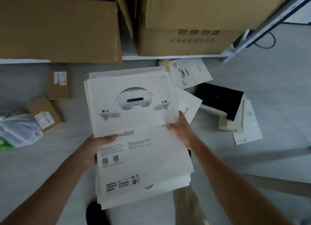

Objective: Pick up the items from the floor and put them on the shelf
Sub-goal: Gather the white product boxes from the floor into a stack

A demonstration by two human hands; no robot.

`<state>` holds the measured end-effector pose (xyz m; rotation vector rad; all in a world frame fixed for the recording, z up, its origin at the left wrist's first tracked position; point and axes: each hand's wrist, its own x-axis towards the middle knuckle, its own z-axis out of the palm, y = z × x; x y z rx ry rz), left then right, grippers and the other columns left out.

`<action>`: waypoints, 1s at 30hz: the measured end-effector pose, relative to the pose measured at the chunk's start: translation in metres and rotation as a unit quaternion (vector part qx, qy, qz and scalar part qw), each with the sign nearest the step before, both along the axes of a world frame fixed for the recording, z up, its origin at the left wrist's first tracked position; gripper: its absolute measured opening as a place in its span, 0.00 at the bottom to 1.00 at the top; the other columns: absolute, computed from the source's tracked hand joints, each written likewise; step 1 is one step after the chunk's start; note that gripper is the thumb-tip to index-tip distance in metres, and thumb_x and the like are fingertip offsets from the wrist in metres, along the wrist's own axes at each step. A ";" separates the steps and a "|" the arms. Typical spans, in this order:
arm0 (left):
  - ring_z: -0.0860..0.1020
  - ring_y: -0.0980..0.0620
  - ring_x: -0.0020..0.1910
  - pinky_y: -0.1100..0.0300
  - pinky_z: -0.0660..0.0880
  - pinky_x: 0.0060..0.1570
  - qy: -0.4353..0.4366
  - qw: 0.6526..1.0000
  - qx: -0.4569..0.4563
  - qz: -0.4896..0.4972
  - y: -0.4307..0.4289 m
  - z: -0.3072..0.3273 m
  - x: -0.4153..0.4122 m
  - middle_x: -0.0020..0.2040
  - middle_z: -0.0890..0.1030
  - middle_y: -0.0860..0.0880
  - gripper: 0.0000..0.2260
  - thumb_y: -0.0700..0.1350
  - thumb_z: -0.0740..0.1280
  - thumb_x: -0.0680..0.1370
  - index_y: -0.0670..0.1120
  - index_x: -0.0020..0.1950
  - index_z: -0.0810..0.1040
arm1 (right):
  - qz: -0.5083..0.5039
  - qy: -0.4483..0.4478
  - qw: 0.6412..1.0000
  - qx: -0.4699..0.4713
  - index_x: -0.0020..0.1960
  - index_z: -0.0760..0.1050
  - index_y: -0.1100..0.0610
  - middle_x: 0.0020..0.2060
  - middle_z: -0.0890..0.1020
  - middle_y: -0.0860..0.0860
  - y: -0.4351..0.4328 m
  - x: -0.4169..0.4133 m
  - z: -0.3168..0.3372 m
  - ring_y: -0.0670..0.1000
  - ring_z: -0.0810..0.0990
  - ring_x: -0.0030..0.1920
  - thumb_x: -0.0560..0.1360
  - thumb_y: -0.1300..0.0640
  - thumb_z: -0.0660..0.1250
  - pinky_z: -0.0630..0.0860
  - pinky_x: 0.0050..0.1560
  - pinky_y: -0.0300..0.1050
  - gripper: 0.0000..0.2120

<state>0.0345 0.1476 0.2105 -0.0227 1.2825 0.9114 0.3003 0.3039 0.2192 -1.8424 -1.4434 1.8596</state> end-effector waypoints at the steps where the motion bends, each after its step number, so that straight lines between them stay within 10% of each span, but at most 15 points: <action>1: 0.85 0.37 0.49 0.46 0.83 0.40 0.018 1.000 -0.003 0.000 0.020 -0.012 0.017 0.55 0.84 0.36 0.37 0.42 0.85 0.50 0.40 0.58 0.82 | -0.009 -0.021 1.000 0.012 0.65 0.66 0.51 0.49 0.78 0.50 0.015 0.017 -0.013 0.55 0.79 0.51 0.61 0.53 0.67 0.78 0.53 0.56 0.32; 8: 0.86 0.42 0.44 0.50 0.83 0.37 0.077 0.996 -0.014 0.038 0.134 -0.096 0.102 0.53 0.84 0.40 0.13 0.32 0.65 0.76 0.41 0.59 0.80 | 0.009 -0.053 0.999 0.002 0.52 0.75 0.51 0.41 0.79 0.47 0.135 0.111 -0.116 0.50 0.78 0.43 0.79 0.48 0.63 0.73 0.45 0.45 0.08; 11: 0.86 0.46 0.39 0.54 0.82 0.33 0.114 0.992 -0.026 0.044 0.164 -0.138 0.105 0.46 0.87 0.45 0.11 0.32 0.64 0.78 0.44 0.55 0.81 | -0.041 -0.106 0.994 -0.002 0.51 0.80 0.52 0.45 0.84 0.52 0.181 0.134 -0.187 0.53 0.81 0.48 0.80 0.42 0.58 0.73 0.53 0.47 0.18; 21: 0.86 0.45 0.43 0.54 0.83 0.36 0.173 0.984 0.029 0.009 0.244 -0.336 0.051 0.49 0.87 0.45 0.15 0.36 0.65 0.76 0.43 0.61 0.79 | 0.240 -0.400 0.869 0.164 0.74 0.60 0.60 0.69 0.71 0.59 0.335 0.146 -0.414 0.61 0.65 0.71 0.67 0.40 0.76 0.66 0.68 0.56 0.46; 30: 0.86 0.46 0.48 0.52 0.83 0.40 0.155 0.987 0.045 -0.012 0.287 -0.349 0.027 0.58 0.84 0.44 0.19 0.39 0.66 0.77 0.43 0.68 0.77 | 0.272 -0.333 0.890 0.148 0.62 0.80 0.59 0.57 0.82 0.59 0.369 0.208 -0.328 0.59 0.81 0.57 0.75 0.50 0.73 0.76 0.56 0.48 0.20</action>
